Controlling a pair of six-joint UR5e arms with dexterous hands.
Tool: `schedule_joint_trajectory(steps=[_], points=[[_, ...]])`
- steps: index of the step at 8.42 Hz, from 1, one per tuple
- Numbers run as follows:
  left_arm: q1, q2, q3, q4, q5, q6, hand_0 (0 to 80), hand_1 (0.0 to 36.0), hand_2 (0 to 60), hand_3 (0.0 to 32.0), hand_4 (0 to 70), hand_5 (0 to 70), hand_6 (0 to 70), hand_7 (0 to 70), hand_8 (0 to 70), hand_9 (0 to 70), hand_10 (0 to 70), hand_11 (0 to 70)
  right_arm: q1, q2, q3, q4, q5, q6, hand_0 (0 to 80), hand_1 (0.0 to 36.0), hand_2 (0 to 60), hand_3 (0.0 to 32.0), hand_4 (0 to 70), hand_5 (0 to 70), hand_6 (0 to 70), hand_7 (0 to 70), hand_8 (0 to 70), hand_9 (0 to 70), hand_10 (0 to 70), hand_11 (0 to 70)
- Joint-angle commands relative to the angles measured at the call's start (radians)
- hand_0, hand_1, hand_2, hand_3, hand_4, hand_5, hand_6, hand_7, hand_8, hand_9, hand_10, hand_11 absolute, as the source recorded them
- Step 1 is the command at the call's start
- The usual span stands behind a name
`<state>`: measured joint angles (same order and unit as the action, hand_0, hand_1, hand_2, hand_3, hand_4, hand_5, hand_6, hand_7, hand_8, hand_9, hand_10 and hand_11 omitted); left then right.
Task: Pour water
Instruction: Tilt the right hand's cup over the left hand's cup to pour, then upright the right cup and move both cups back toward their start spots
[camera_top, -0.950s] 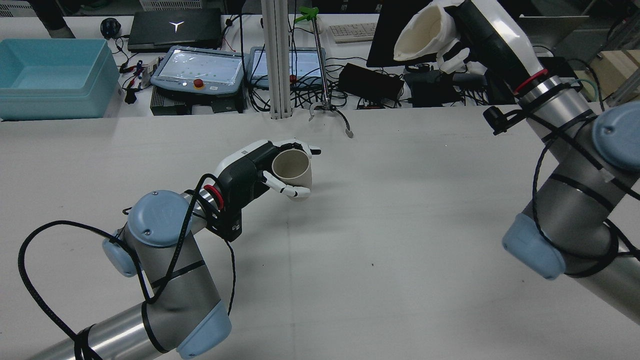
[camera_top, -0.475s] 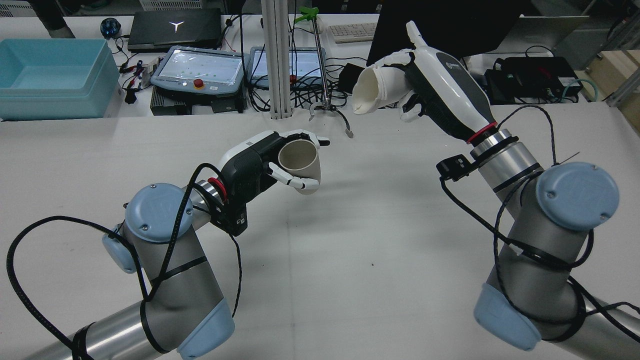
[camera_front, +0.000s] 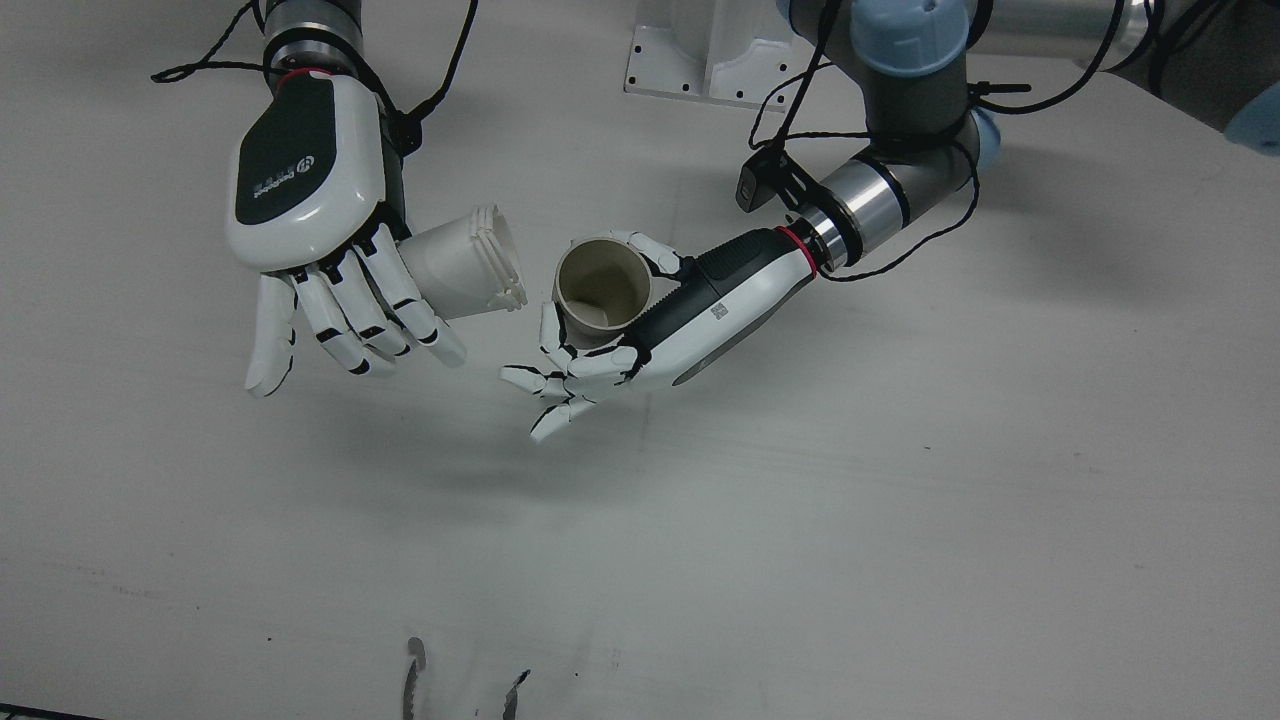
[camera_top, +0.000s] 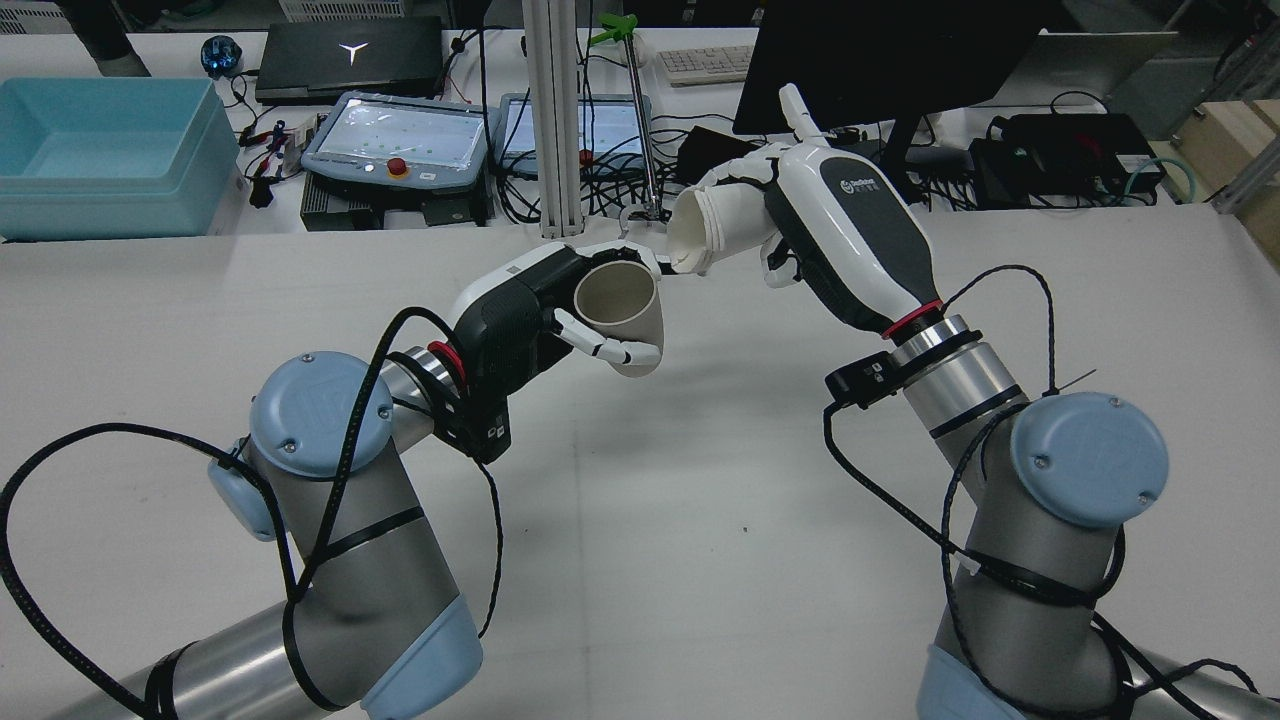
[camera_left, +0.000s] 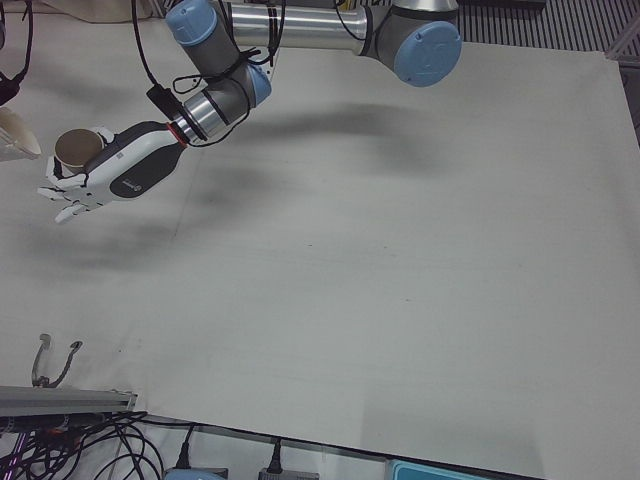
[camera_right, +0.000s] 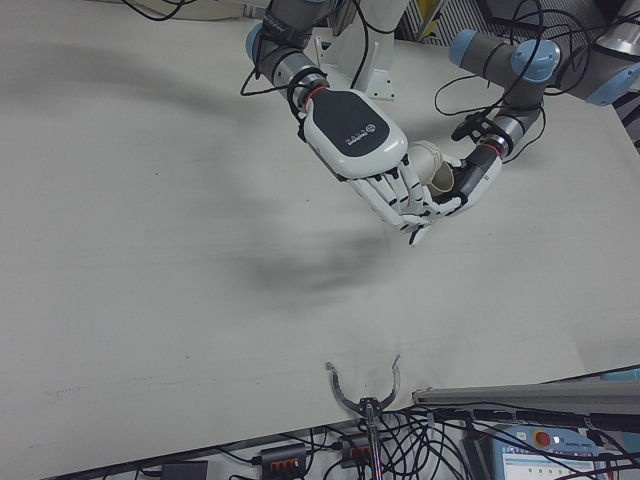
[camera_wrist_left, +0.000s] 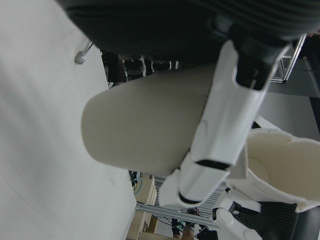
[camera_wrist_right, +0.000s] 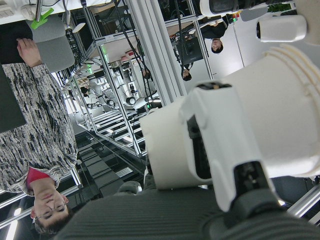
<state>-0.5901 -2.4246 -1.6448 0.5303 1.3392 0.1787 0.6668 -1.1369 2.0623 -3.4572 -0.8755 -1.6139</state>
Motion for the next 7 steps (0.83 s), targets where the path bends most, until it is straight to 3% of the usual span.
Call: schedule_joint_trajectory(steps=[1, 2, 3, 5, 6, 7], points=[[0.001, -0.005, -0.006, 0.008, 0.001, 0.004, 80.0, 36.0, 60.0, 0.0, 54.7, 70.0, 22.0, 20.5, 6.0, 3.2, 7.5, 14.9, 0.006, -0.003, 0.007, 0.058, 0.023, 0.0, 80.0, 36.0, 60.0, 0.0, 35.1, 21.6, 47.9, 70.0, 31.7, 44.7, 0.0, 0.0], [-0.011, 0.004, -0.006, 0.005, 0.015, 0.002, 80.0, 36.0, 60.0, 0.0, 54.9, 70.0, 22.0, 20.6, 6.0, 3.4, 7.6, 15.1, 0.049, -0.029, 0.009, 0.058, 0.02, 0.094, 80.0, 36.0, 60.0, 0.0, 35.3, 21.7, 48.4, 70.0, 31.9, 44.9, 0.0, 0.0], [-0.033, 0.039, -0.016, -0.022, 0.038, -0.005, 80.0, 36.0, 60.0, 0.0, 55.3, 70.0, 22.1, 20.7, 6.1, 3.5, 7.8, 15.4, 0.1, -0.115, 0.0, 0.058, 0.018, 0.34, 80.0, 36.0, 60.0, 0.0, 34.8, 21.8, 48.4, 70.0, 32.7, 45.7, 0.0, 0.0], [-0.089, 0.242, -0.142, -0.078, 0.054, -0.016, 80.0, 36.0, 60.0, 0.0, 52.9, 70.0, 20.6, 19.2, 5.9, 3.4, 8.1, 15.9, 0.234, -0.252, -0.081, 0.055, -0.02, 0.864, 80.0, 36.0, 60.0, 0.0, 31.5, 21.6, 48.8, 70.0, 34.4, 47.6, 0.0, 0.0], [-0.132, 0.328, -0.165, -0.116, 0.092, -0.03, 80.0, 36.0, 60.0, 0.0, 53.7, 70.0, 20.2, 19.2, 5.9, 3.5, 8.2, 16.0, 0.32, -0.285, -0.126, 0.056, -0.089, 1.02, 80.0, 36.0, 60.0, 0.0, 27.6, 21.0, 49.0, 69.1, 35.9, 49.3, 0.0, 0.0], [-0.178, 0.405, -0.185, -0.157, 0.128, -0.03, 80.0, 36.0, 60.0, 0.0, 55.4, 70.0, 20.8, 19.8, 6.2, 3.8, 8.5, 16.3, 0.432, -0.297, -0.158, 0.102, -0.205, 1.081, 80.0, 36.0, 60.0, 0.0, 20.9, 20.5, 46.7, 64.1, 35.5, 48.6, 0.0, 0.0]])
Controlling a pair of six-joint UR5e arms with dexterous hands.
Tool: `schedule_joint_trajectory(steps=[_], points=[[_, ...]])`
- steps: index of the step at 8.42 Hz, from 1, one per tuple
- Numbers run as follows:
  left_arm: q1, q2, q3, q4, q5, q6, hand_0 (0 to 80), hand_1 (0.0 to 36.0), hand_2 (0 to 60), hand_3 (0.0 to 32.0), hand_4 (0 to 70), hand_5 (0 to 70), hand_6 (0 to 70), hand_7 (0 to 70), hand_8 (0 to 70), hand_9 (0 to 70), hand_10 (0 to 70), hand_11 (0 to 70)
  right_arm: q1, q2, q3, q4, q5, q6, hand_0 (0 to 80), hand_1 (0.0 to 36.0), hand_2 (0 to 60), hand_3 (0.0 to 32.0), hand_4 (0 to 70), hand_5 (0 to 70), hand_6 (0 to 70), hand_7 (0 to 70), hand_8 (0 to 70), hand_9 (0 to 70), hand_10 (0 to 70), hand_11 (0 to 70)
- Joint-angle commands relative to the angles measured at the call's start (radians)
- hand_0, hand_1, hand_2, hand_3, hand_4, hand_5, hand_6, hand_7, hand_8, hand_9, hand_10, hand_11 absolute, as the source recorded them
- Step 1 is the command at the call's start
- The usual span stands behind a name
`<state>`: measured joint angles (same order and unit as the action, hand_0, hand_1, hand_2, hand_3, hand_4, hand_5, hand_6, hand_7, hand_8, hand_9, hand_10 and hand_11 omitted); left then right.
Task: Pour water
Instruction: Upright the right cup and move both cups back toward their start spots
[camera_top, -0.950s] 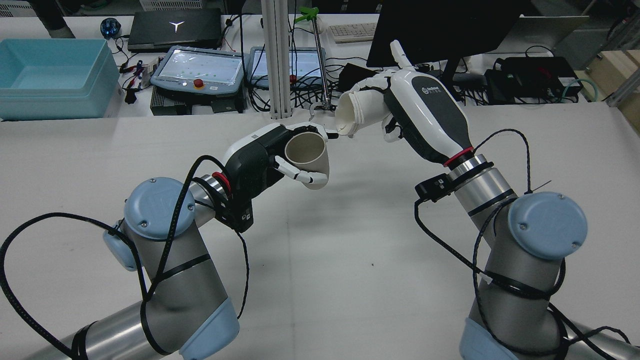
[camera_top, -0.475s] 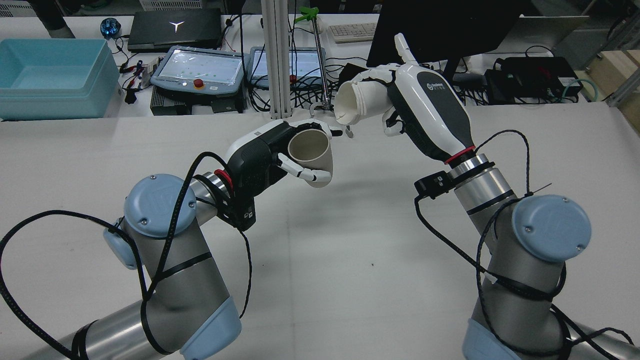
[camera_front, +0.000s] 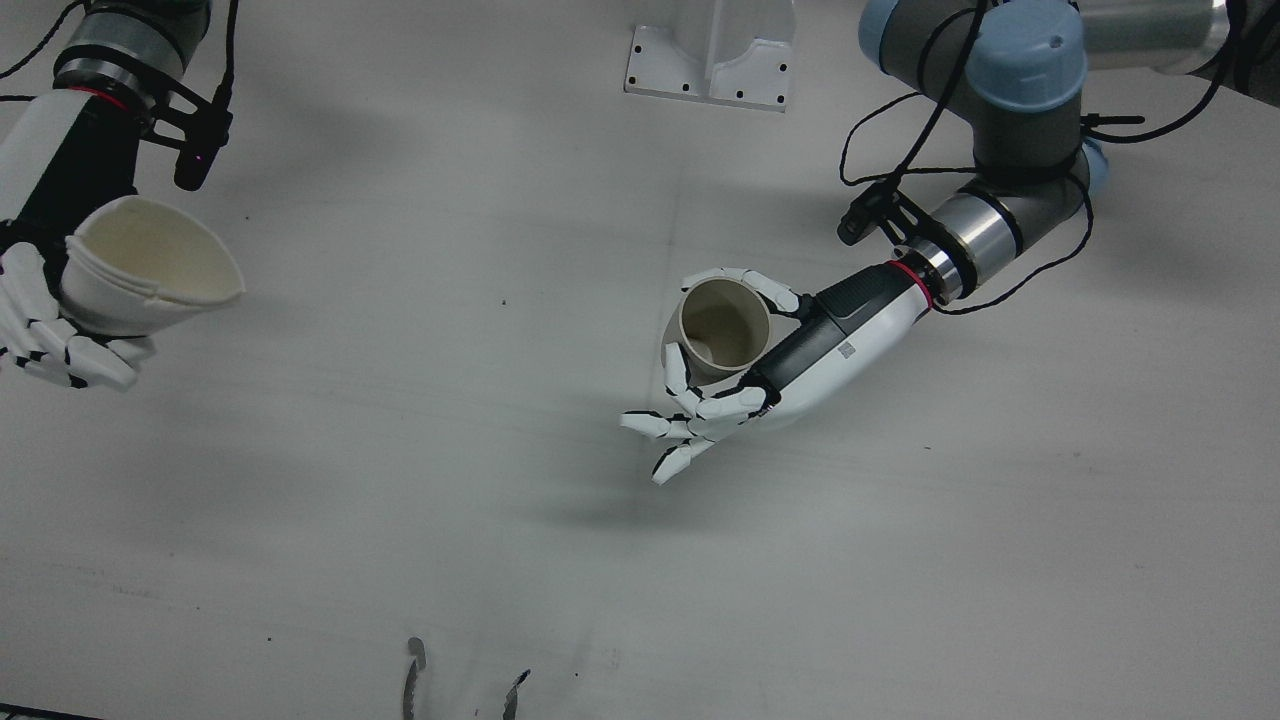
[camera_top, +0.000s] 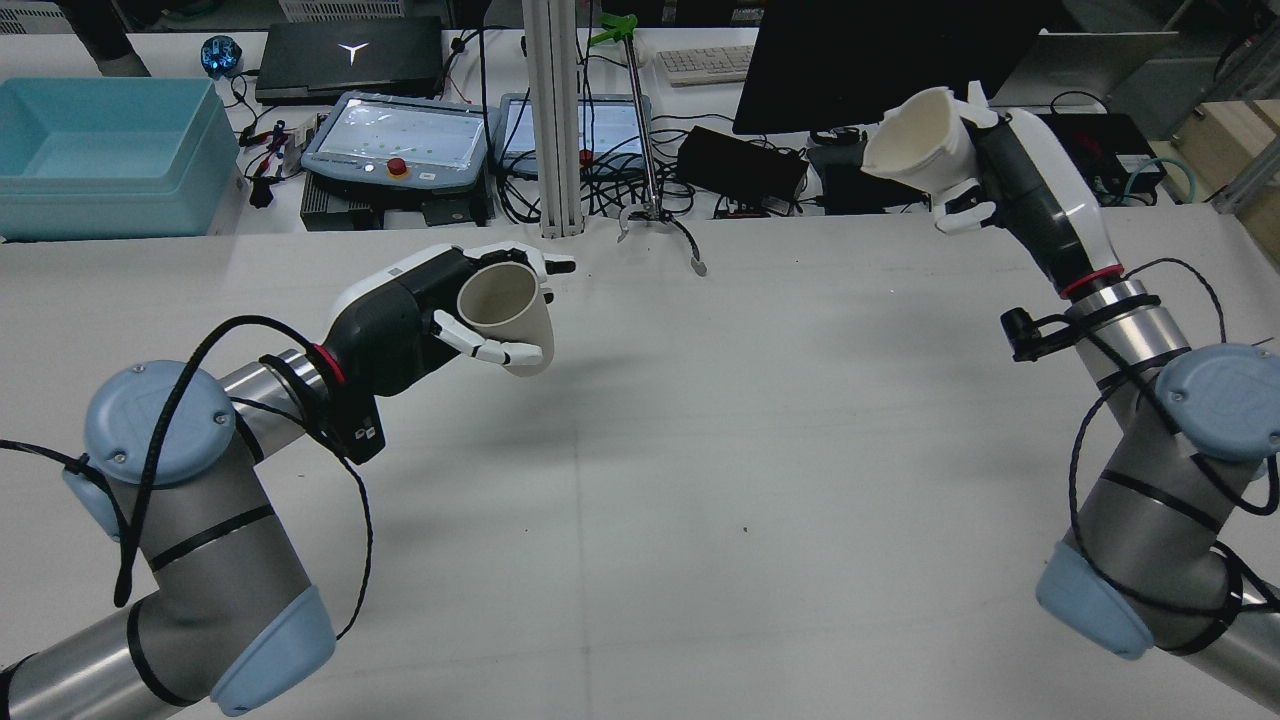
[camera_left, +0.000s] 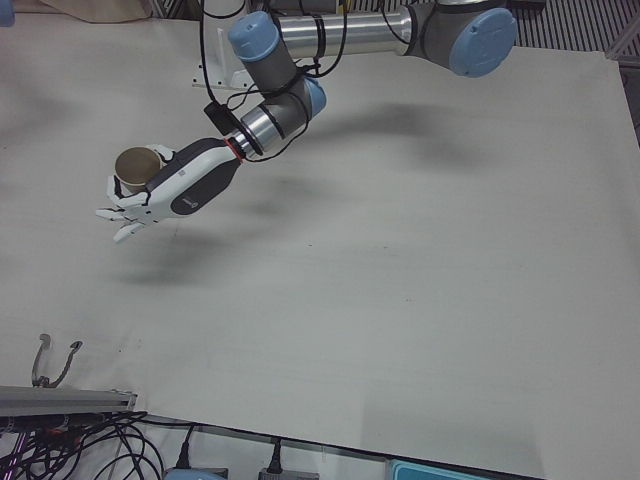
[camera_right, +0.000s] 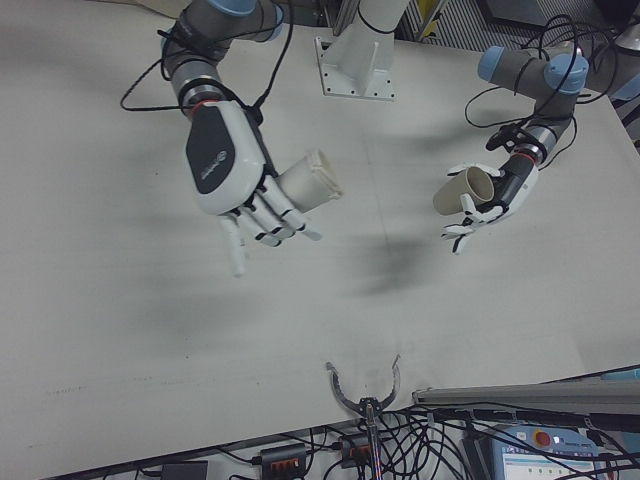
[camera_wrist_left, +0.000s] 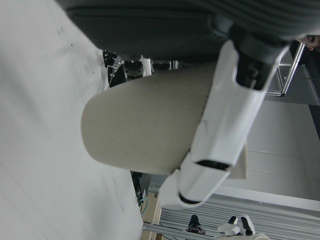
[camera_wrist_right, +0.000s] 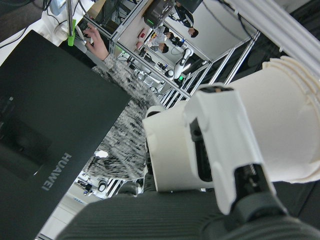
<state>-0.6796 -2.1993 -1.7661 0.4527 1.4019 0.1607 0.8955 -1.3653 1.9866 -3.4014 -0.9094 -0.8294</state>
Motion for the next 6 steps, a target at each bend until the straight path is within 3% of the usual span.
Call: schedule_joint_trajectory(steps=[1, 2, 3, 4, 5, 6], points=[[-0.116, 0.247, -0.091, -0.109, 0.075, -0.012, 80.0, 36.0, 60.0, 0.0, 54.7, 70.0, 20.1, 19.3, 6.0, 3.6, 8.3, 16.2, 0.292, -0.121, -0.16, 0.232, -0.292, 0.33, 80.0, 36.0, 60.0, 0.0, 13.8, 20.4, 45.3, 60.6, 36.6, 49.5, 0.0, 0.0], [-0.156, 0.318, -0.098, -0.156, 0.075, -0.012, 80.0, 36.0, 60.0, 0.0, 53.7, 70.0, 19.5, 18.8, 5.8, 3.4, 8.2, 16.1, 0.313, -0.165, -0.333, 0.43, -0.333, 0.466, 80.0, 36.0, 60.0, 0.0, 10.0, 20.3, 45.6, 60.3, 38.8, 51.9, 0.0, 0.0], [-0.187, 0.361, -0.081, -0.204, 0.075, -0.007, 80.0, 36.0, 60.0, 0.0, 53.5, 70.0, 19.1, 18.5, 5.7, 3.3, 8.3, 16.2, 0.315, -0.179, -0.543, 0.602, -0.335, 0.568, 80.0, 36.0, 60.0, 0.0, 19.9, 20.4, 51.0, 67.7, 41.2, 54.9, 0.0, 0.0], [-0.189, 0.419, -0.053, -0.279, 0.072, 0.006, 80.0, 36.0, 60.0, 0.0, 54.4, 70.0, 19.3, 19.0, 5.8, 3.7, 8.5, 16.5, 0.312, -0.189, -0.718, 0.778, -0.332, 0.587, 80.0, 36.0, 60.0, 0.0, 31.2, 20.6, 55.8, 70.0, 42.7, 56.6, 0.0, 0.0], [-0.189, 0.462, -0.008, -0.357, 0.066, 0.02, 80.0, 36.0, 60.0, 0.0, 54.5, 70.0, 19.3, 18.9, 6.0, 3.9, 8.7, 16.8, 0.307, -0.184, -0.873, 0.897, -0.329, 0.589, 80.0, 36.0, 60.0, 0.0, 27.6, 20.6, 52.8, 70.0, 42.0, 55.4, 0.0, 0.0], [-0.19, 0.483, 0.007, -0.394, 0.063, 0.054, 80.0, 36.0, 60.0, 0.0, 54.4, 70.0, 19.0, 18.7, 6.0, 4.1, 9.0, 17.3, 0.304, -0.172, -0.984, 0.972, -0.327, 0.587, 80.0, 36.0, 60.0, 0.0, 32.1, 20.7, 54.5, 70.0, 43.0, 56.8, 0.0, 0.0]])
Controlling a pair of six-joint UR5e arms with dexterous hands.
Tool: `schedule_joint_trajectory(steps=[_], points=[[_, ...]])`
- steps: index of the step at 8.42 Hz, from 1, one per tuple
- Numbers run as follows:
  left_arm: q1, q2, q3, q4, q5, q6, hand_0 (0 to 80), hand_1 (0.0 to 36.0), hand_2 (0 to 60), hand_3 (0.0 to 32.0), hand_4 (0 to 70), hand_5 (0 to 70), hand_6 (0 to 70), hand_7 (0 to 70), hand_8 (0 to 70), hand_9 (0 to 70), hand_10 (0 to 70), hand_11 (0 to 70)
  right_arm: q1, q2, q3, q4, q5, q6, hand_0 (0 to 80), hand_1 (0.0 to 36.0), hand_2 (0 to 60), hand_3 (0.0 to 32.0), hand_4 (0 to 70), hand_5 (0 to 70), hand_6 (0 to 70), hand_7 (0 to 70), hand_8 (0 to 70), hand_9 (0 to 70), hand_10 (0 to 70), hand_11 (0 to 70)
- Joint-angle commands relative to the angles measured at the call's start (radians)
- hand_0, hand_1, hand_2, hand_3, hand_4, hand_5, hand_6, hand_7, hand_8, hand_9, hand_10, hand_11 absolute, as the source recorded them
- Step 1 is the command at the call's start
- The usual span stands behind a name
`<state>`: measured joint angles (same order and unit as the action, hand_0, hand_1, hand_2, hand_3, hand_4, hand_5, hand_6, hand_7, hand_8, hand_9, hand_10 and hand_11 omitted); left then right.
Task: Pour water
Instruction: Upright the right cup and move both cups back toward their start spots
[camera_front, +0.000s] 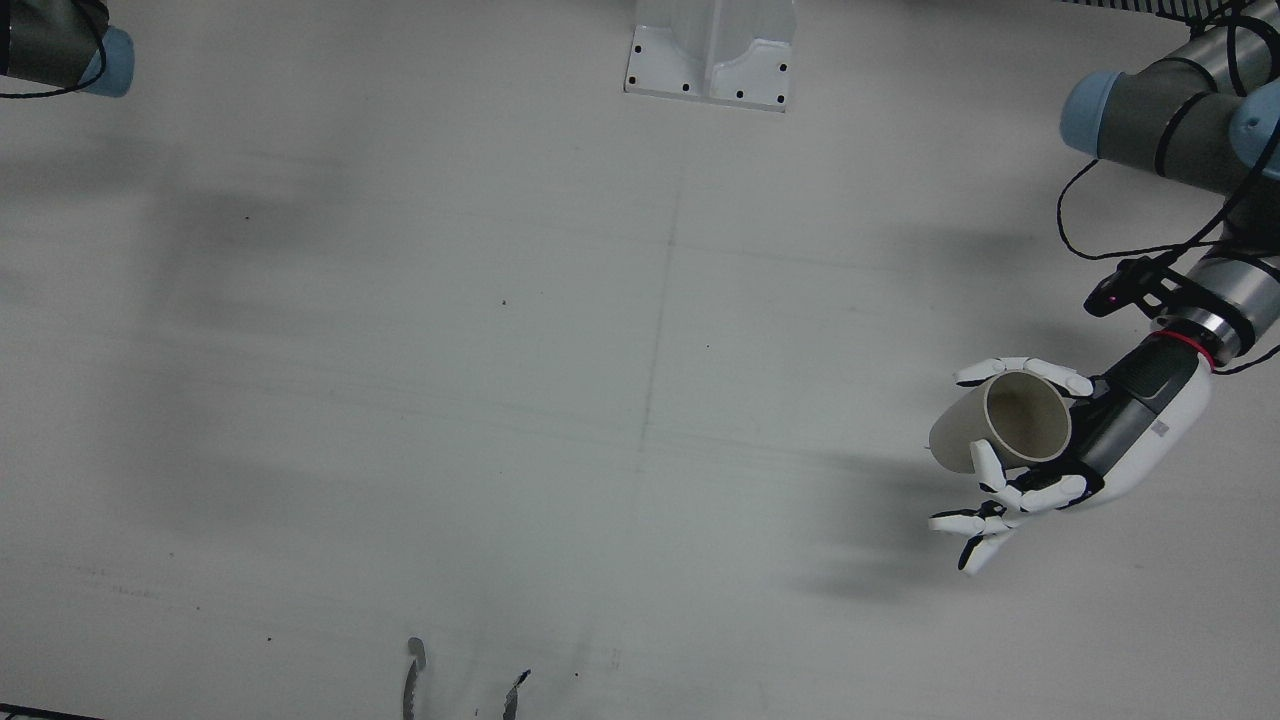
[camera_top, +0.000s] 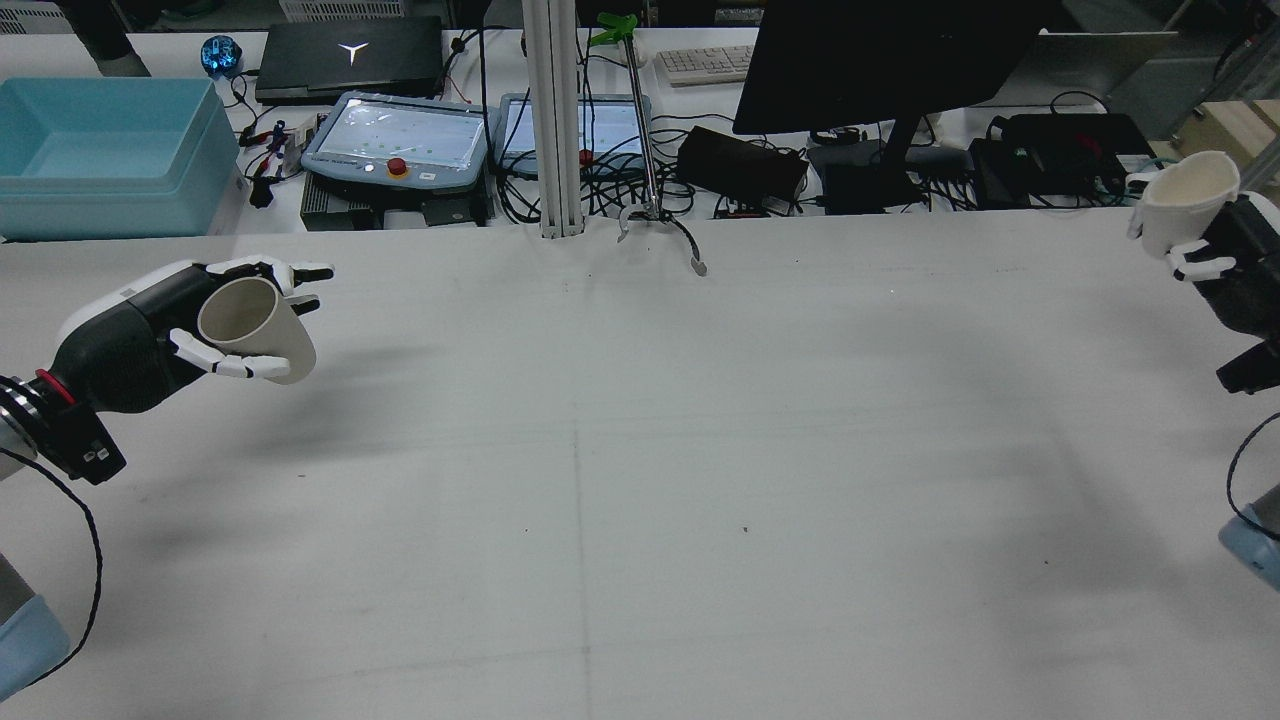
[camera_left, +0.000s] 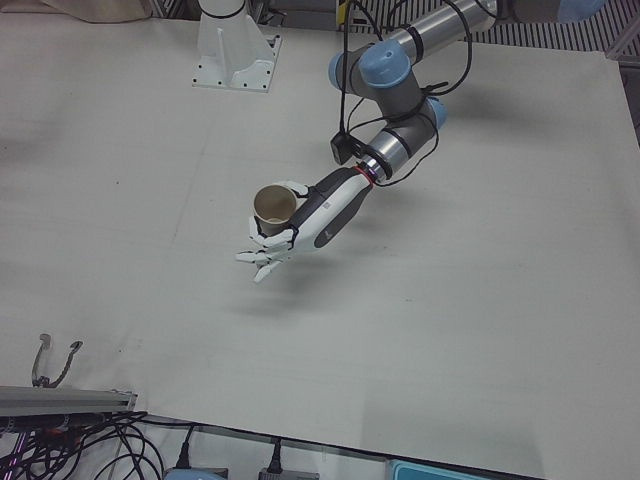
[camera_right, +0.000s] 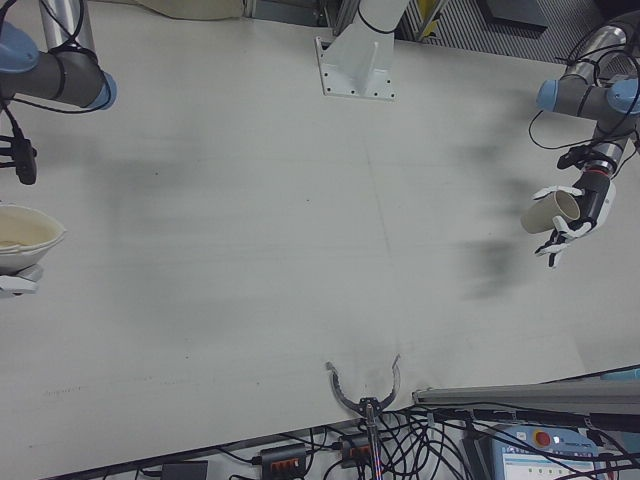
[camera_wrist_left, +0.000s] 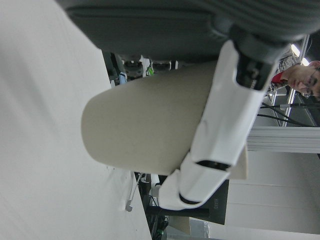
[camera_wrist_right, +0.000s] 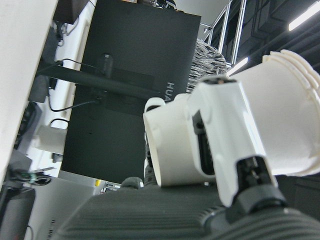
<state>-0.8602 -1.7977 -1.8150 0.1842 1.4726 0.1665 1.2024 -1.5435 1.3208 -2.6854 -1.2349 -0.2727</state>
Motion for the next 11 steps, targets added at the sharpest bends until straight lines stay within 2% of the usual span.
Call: schedule_joint_trajectory(steps=[1, 3, 4, 5, 6, 7, 8, 9, 11], points=[[-0.017, 0.09, 0.06, -0.146, -0.006, 0.088, 80.0, 36.0, 60.0, 0.0, 55.0, 70.0, 18.6, 18.4, 5.9, 3.9, 9.1, 17.5, -0.006, 0.025, -0.398, 0.304, -0.002, 0.027, 77.9, 36.0, 60.0, 0.0, 37.7, 20.6, 56.3, 70.0, 44.1, 58.1, 0.0, 0.0], [-0.049, 0.106, 0.097, -0.19, -0.006, 0.11, 80.0, 36.0, 60.0, 0.0, 54.5, 70.0, 18.2, 17.9, 6.0, 4.1, 9.4, 17.9, -0.007, 0.095, -0.556, 0.32, -0.002, 0.023, 71.0, 36.0, 60.0, 0.0, 40.5, 20.3, 56.5, 70.0, 45.0, 59.3, 0.0, 0.0], [-0.051, 0.112, 0.109, -0.213, -0.006, 0.125, 80.0, 36.0, 60.0, 0.0, 54.9, 70.0, 18.2, 17.9, 5.9, 3.9, 9.2, 17.6, -0.009, 0.098, -0.577, 0.331, -0.002, 0.015, 67.7, 36.0, 60.0, 0.0, 37.3, 20.0, 54.6, 70.0, 45.3, 59.6, 0.0, 0.0], [-0.051, 0.113, 0.134, -0.236, -0.008, 0.134, 80.0, 36.0, 60.0, 0.0, 54.6, 70.0, 18.2, 17.9, 5.9, 3.9, 9.2, 17.5, -0.009, 0.098, -0.578, 0.332, -0.002, 0.014, 69.2, 36.0, 60.0, 0.0, 34.3, 19.8, 52.5, 67.1, 45.7, 60.1, 0.0, 0.0], [-0.051, 0.116, 0.152, -0.264, -0.008, 0.158, 80.0, 36.0, 60.0, 0.0, 54.2, 70.0, 18.1, 17.7, 6.0, 4.0, 9.3, 17.7, -0.007, 0.094, -0.571, 0.331, -0.003, 0.015, 68.1, 33.2, 35.8, 0.0, 29.5, 13.4, 35.2, 46.3, 26.0, 34.4, 0.0, 0.0], [-0.048, 0.133, 0.177, -0.291, -0.008, 0.171, 80.0, 36.0, 60.0, 0.0, 54.2, 70.0, 17.9, 17.7, 6.0, 4.0, 9.2, 17.6, -0.001, 0.089, -0.557, 0.331, -0.011, 0.026, 59.9, 23.2, 1.6, 0.0, 10.0, 8.3, 14.2, 5.4, 4.8, 3.0, 0.0, 0.0], [-0.048, 0.133, 0.239, -0.346, -0.008, 0.169, 80.0, 36.0, 60.0, 0.0, 53.3, 70.0, 17.6, 17.3, 5.8, 3.8, 9.1, 17.5, 0.028, 0.082, -0.511, 0.329, -0.02, 0.03, 54.5, 17.0, 0.0, 11.0, 0.0, 6.1, 3.4, 0.0, 0.0, 0.0, 0.0, 0.0], [-0.048, 0.133, 0.284, -0.377, -0.008, 0.171, 80.0, 36.0, 60.0, 0.0, 53.7, 70.0, 17.9, 17.6, 6.0, 4.0, 9.3, 17.7, 0.058, 0.054, -0.458, 0.329, -0.04, 0.032, 52.6, 14.5, 0.0, 32.0, 0.0, 5.3, 0.2, 0.0, 0.0, 0.0, 0.0, 0.0], [-0.048, 0.133, 0.356, -0.434, -0.018, 0.171, 80.0, 36.0, 60.0, 0.0, 53.4, 70.0, 18.1, 17.7, 6.2, 4.0, 9.2, 17.6, 0.11, 0.005, -0.344, 0.325, -0.073, 0.027, 50.9, 13.3, 0.0, 32.0, 0.0, 4.7, 0.0, 0.0, 0.0, 0.0, 0.0, 0.0]])
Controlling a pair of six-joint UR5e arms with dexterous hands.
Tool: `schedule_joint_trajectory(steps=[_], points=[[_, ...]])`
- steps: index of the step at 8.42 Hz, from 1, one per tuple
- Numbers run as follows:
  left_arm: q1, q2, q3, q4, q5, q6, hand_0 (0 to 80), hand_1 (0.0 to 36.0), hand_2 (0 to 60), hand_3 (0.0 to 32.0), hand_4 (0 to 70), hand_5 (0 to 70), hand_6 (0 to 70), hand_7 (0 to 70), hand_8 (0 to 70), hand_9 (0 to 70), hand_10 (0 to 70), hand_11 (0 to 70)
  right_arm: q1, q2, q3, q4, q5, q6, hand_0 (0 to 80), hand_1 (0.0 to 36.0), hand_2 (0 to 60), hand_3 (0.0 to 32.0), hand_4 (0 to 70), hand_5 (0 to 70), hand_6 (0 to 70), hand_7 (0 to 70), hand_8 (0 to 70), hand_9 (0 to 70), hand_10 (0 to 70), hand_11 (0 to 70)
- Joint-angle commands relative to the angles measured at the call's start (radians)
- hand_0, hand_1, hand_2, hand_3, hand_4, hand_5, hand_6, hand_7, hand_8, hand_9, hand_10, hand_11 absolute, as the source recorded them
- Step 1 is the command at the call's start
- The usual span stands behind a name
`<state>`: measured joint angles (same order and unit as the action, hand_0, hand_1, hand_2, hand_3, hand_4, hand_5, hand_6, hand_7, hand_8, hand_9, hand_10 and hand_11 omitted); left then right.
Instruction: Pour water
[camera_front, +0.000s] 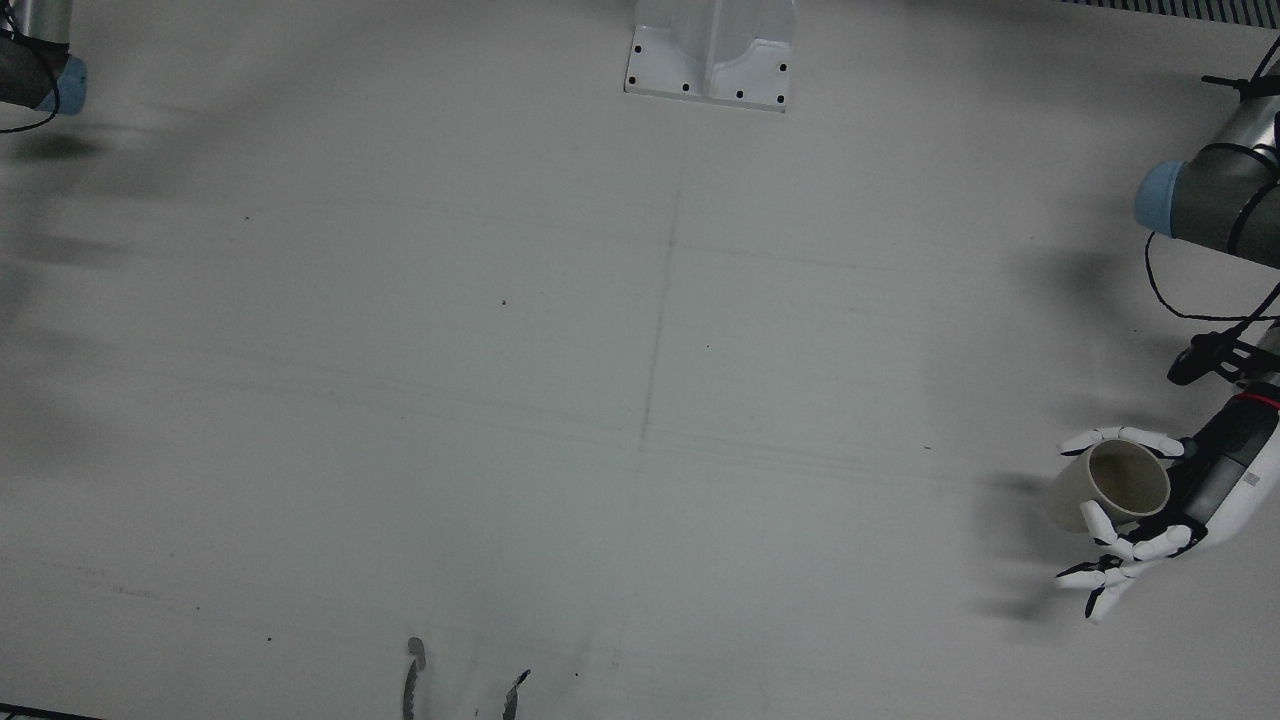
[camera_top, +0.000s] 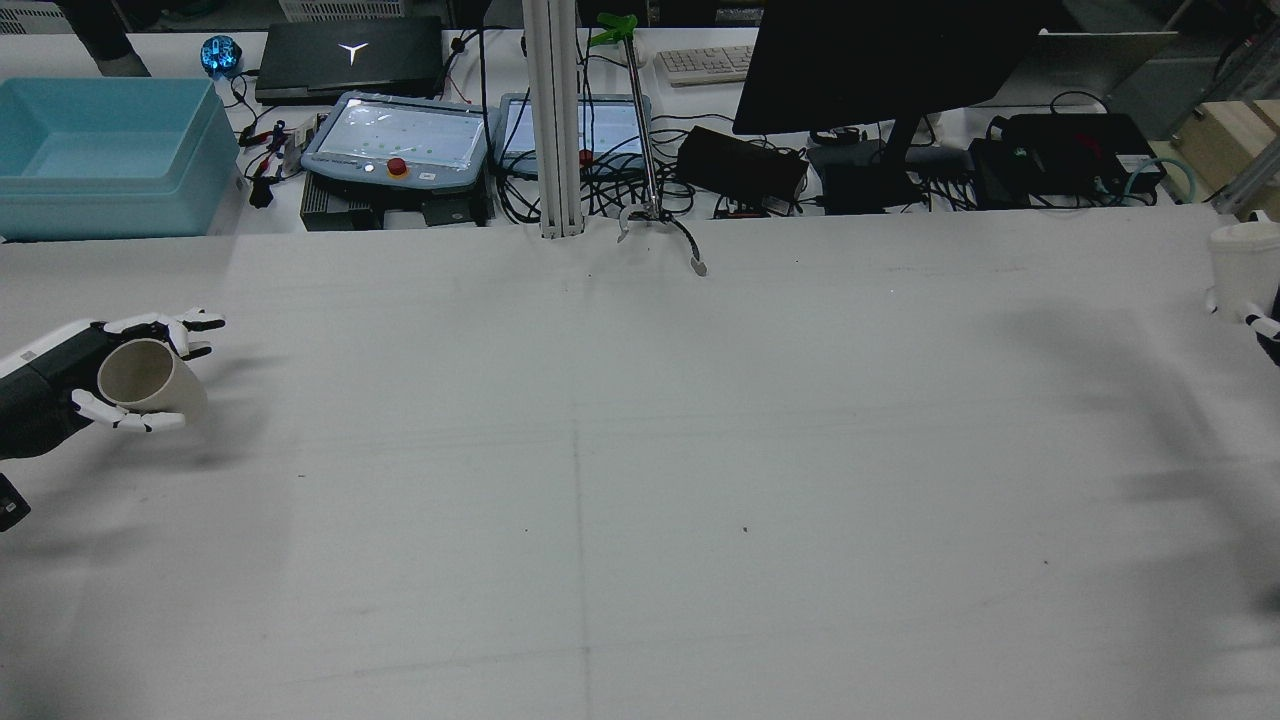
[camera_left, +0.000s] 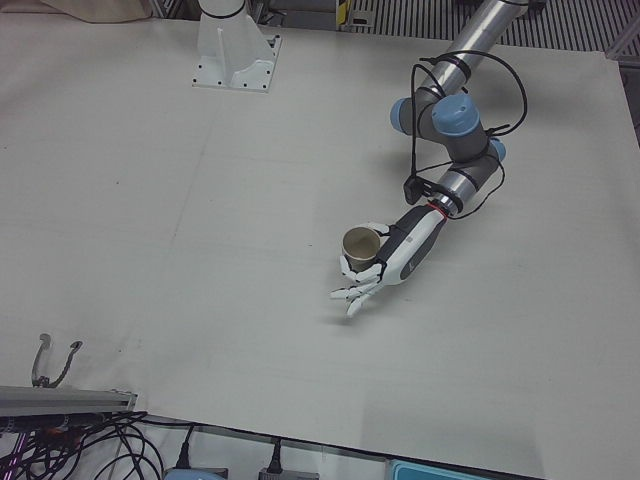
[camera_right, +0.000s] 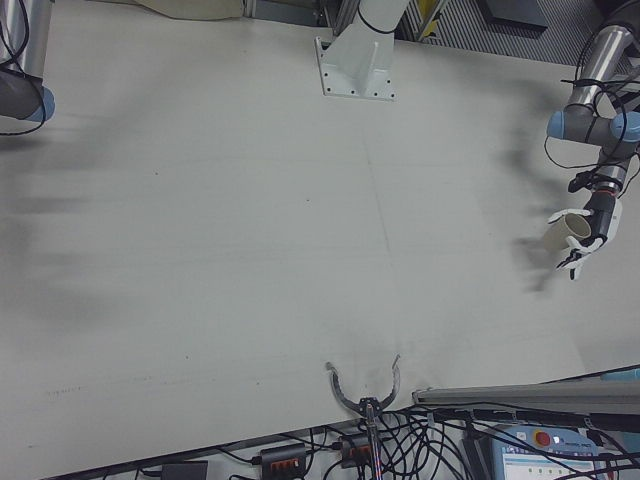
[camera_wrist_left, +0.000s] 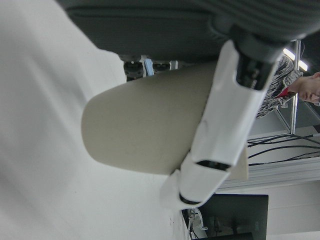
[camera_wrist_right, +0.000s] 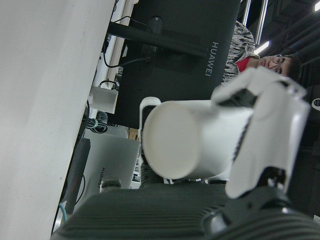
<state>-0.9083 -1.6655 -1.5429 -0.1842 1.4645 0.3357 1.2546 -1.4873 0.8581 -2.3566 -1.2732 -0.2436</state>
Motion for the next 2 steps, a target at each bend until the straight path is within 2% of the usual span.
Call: schedule_joint_trajectory(steps=[1, 2], points=[[0.002, 0.001, 0.116, -0.089, -0.022, 0.002, 80.0, 36.0, 60.0, 0.0, 53.1, 70.0, 18.1, 17.6, 6.3, 4.0, 9.3, 17.6, 0.071, -0.06, 0.152, -0.01, -0.052, -0.002, 50.8, 13.6, 0.0, 32.0, 0.0, 4.8, 0.0, 0.0, 0.0, 0.0, 0.0, 0.0], [0.002, 0.001, 0.128, -0.098, -0.024, 0.002, 80.0, 36.0, 60.0, 0.0, 52.7, 70.0, 18.2, 17.6, 6.5, 4.0, 9.1, 17.4, 0.08, -0.07, 0.157, -0.01, -0.054, -0.002, 50.9, 14.0, 0.0, 32.0, 0.0, 4.9, 0.2, 0.0, 0.0, 0.0, 0.0, 0.0]])
